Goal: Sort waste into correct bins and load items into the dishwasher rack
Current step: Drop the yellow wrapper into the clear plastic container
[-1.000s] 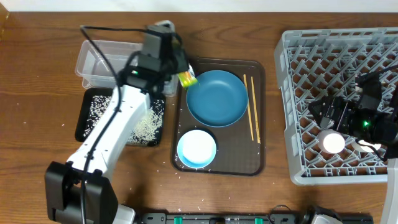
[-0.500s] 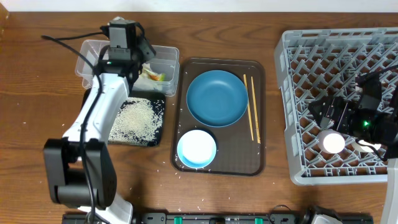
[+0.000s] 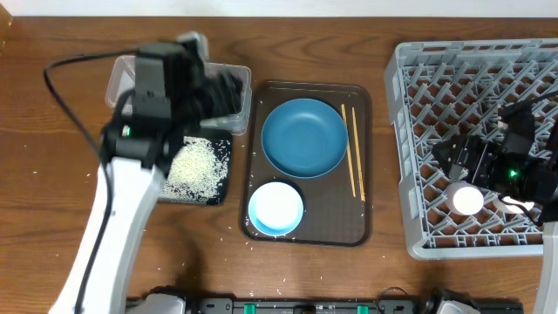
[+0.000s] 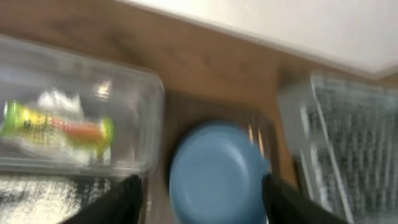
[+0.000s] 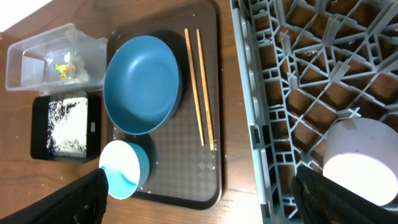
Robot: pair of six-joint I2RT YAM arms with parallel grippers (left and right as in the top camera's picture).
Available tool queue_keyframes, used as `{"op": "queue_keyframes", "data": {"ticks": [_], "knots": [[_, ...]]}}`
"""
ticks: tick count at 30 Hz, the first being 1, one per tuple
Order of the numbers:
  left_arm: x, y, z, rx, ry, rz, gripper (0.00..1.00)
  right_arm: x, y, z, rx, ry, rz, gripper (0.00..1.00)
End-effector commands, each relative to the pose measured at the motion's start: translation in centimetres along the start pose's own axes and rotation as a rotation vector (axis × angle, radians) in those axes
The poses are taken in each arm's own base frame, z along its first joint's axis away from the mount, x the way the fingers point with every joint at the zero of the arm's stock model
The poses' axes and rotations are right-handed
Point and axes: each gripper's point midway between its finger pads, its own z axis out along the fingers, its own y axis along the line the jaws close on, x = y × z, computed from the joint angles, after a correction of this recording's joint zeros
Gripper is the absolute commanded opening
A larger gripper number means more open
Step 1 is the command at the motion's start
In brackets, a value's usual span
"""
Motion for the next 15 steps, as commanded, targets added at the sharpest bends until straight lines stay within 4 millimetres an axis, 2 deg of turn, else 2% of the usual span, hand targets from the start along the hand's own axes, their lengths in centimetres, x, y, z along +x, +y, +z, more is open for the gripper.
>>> {"op": "queue_keyframes", "data": {"ticks": [1,3,6,8,15], "knots": [[1.1,-0.5,-2.5,-0.058,-0.004,0.159,0.68,0.0,0.4,-0.2,-0.007,-0.001,-0.021,0.94],[2.0,-0.2,-3.7,-0.094,0.012,0.167,0.71,0.0,0.4,-0.2,-0.007,-0.002,-0.020,0.99],[3.6,0.0,-5.1,-0.108,0.053,0.162,0.74,0.0,0.4,-0.2,-0.007,-0.002,-0.021,0.99],[4.3,0.2,-5.9,-0.114,0.071,0.158,0.82,0.0,0.4,-0.2,-0.006,-0.002,-0.021,0.99],[4.9,0.3,-6.8,-0.118,0.082,0.157,0.86,0.0,0.4,-0.2,-0.006,-0.002,-0.021,0.99]]}}
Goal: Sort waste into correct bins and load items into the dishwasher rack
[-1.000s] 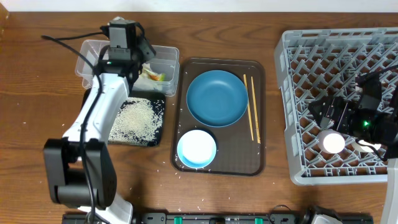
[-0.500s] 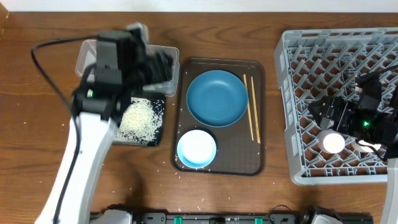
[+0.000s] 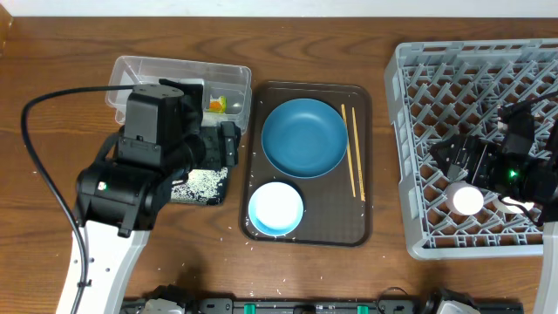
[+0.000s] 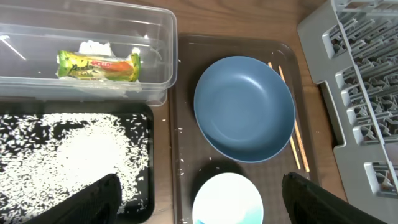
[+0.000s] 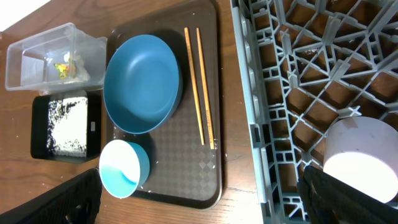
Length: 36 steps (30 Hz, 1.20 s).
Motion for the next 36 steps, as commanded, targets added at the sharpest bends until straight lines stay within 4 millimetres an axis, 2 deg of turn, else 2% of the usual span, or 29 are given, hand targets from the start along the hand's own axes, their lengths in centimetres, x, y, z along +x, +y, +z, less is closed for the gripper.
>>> {"op": "queue_keyframes", "data": {"ticks": [1,13,15,18,22,26,30,36], "knots": [[-0.1,0.2,-0.3,-0.016,-0.010,0.016,0.87,-0.1,0.4,-0.2,-0.006,-0.005,-0.023,0.99],[-0.1,0.2,-0.3,-0.017,-0.010,0.016,0.91,-0.1,0.4,-0.2,-0.006,-0.005,-0.023,0.99],[-0.2,0.4,-1.0,-0.029,-0.030,0.018,0.91,-0.1,0.4,-0.2,-0.006,-0.005,-0.023,0.99],[-0.8,2.8,-3.1,-0.166,-0.131,0.026,0.93,-0.1,0.4,-0.2,-0.006,-0.005,-0.023,0.99],[0.7,3.7,-5.0,-0.185,-0.231,0.026,0.94,-0.1,0.4,-0.2,-0.006,-0.005,-0.023,0.99],[2.7,4.4,-5.7,-0.168,-0.366,0.034,0.94,-0.1,0.4,-0.2,-0.006,-0.005,-0.023,0.99],[4.9,5.4,-5.3,-0.141,-0.515,0.024,0.94,-0.1,0.4,-0.2,-0.006,-0.005,-0.023,0.99],[7.9,6.3,-4.0,-0.114,-0.627,0.026,0.95,-0.1,0.4,-0.2,-0.006,-0.005,-0.023,0.99]]}}
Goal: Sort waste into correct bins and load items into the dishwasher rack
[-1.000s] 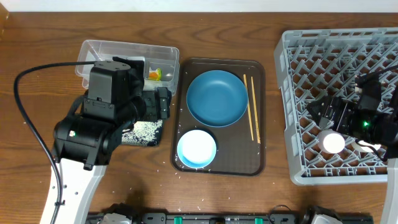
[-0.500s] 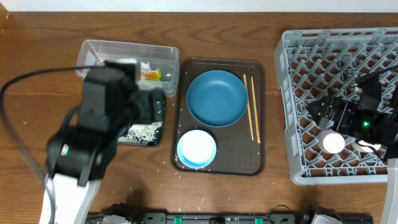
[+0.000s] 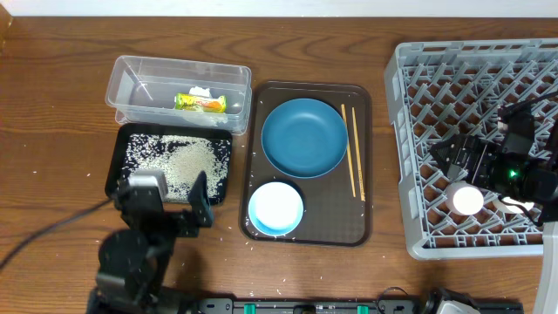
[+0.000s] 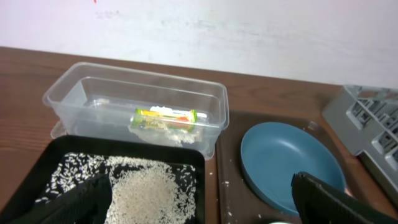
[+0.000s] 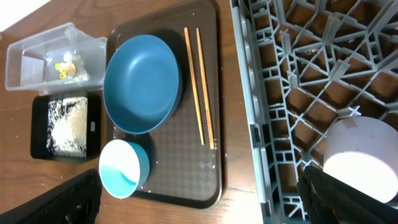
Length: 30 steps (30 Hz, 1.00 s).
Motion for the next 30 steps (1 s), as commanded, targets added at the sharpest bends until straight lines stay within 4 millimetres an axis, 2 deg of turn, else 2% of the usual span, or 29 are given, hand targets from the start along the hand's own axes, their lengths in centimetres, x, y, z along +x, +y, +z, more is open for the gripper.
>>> {"op": "queue_keyframes", "data": {"ticks": [1,9,12,18,30], "knots": [[1.5,0.7,-0.1,-0.009,-0.051,0.004,0.95,-0.1,0.5,-0.2,-0.007,-0.005,-0.023,0.99],[5.7,1.4,1.5,0.010,-0.103,-0.001,0.95,-0.1,0.5,-0.2,-0.007,-0.005,-0.023,0.99],[7.5,1.6,3.0,0.014,-0.094,-0.001,0.95,-0.1,0.5,-0.2,-0.007,-0.005,-0.023,0.99],[9.9,2.0,5.1,0.023,-0.119,-0.052,0.95,-0.1,0.5,-0.2,-0.007,-0.005,-0.023,0.99],[10.1,2.0,5.3,0.026,-0.129,-0.052,0.95,-0.1,0.5,-0.2,-0.007,-0.005,-0.023,0.99]]}}
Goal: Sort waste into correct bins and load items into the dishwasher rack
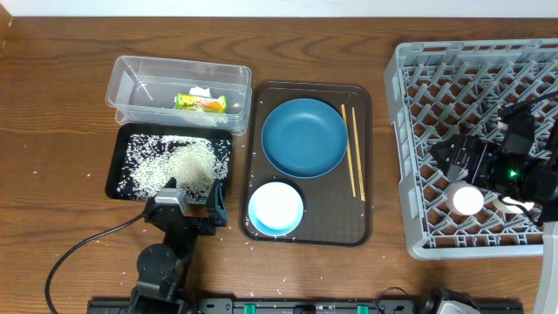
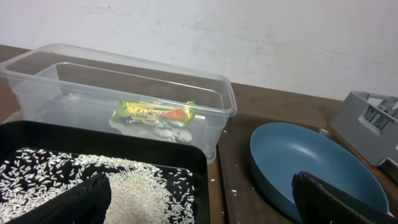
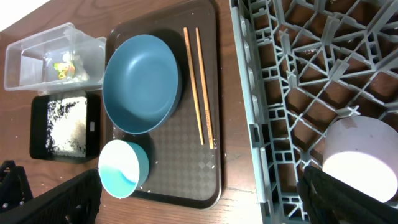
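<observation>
A blue plate [image 1: 304, 137], a small light-blue bowl [image 1: 275, 208] and two chopsticks [image 1: 353, 161] lie on the brown tray [image 1: 349, 228]. A green-orange wrapper [image 1: 200, 102] sits in the clear bin [image 1: 131, 80]. Rice covers the black tray [image 1: 122, 179]. My left gripper [image 1: 193, 202] is low by the table's front edge, open and holding nothing; in its wrist view the left gripper [image 2: 205, 208] looks across the rice at the wrapper [image 2: 155, 112]. My right gripper [image 1: 449, 164] hovers open over the grey rack [image 1: 418, 113], beside a white cup [image 1: 466, 199] standing in it.
Stray rice grains dot the wood around the black tray and along the front edge. The left arm's cable [image 1: 78, 253] trails over the front-left table. The rack [image 3: 261, 124] fills the right side, its left wall next to the brown tray [image 3: 180, 180].
My left arm has drawn a little right and lower at the front edge, so its camera sits closer to the black tray and the bin. The right arm is unmoved.
My left gripper was open over the clear bin, the wrapper lying inside. Then it hung above the rice tray. Later it was down near the front edge, and now it sits folded there, open. The right gripper has stayed over the rack by the cup.
</observation>
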Robot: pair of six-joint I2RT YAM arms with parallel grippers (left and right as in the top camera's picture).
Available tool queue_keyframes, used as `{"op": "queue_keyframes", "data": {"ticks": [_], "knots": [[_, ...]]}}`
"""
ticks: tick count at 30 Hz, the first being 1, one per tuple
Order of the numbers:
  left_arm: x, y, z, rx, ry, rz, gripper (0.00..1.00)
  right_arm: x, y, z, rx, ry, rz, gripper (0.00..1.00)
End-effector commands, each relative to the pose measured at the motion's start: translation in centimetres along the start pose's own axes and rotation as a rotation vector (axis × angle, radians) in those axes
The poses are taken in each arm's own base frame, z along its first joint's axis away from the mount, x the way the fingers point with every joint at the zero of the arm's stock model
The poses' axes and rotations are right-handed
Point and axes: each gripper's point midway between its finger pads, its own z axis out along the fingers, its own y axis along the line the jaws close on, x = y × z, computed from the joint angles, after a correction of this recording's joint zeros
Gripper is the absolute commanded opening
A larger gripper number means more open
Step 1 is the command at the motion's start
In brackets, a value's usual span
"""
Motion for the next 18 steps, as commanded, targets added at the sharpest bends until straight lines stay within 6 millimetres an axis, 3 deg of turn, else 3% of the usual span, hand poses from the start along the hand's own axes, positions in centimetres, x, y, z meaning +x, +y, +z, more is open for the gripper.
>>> {"op": "queue_keyframes", "data": {"ticks": [1,5,8,12,18], "knots": [[1.7,0.7,0.2,-0.021,0.036,-0.010,0.95,-0.1,0.5,-0.2,-0.009,-0.005,-0.023,0.99],[1.7,0.7,0.2,-0.021,0.036,-0.010,0.95,-0.1,0.4,-0.2,-0.006,-0.007,-0.026,0.99],[1.7,0.7,0.2,-0.021,0.036,-0.010,0.95,-0.5,-0.7,-0.2,0.059,-0.024,-0.028,0.99],[1.7,0.7,0.2,-0.021,0.036,-0.010,0.95,-0.9,-0.3,-0.2,0.034,-0.041,0.135,0.99],[1.7,0.7,0.2,-0.021,0.036,-0.010,0.95,-2.1,0.6,-0.2,-0.019,-0.080,0.170,0.98]]}}
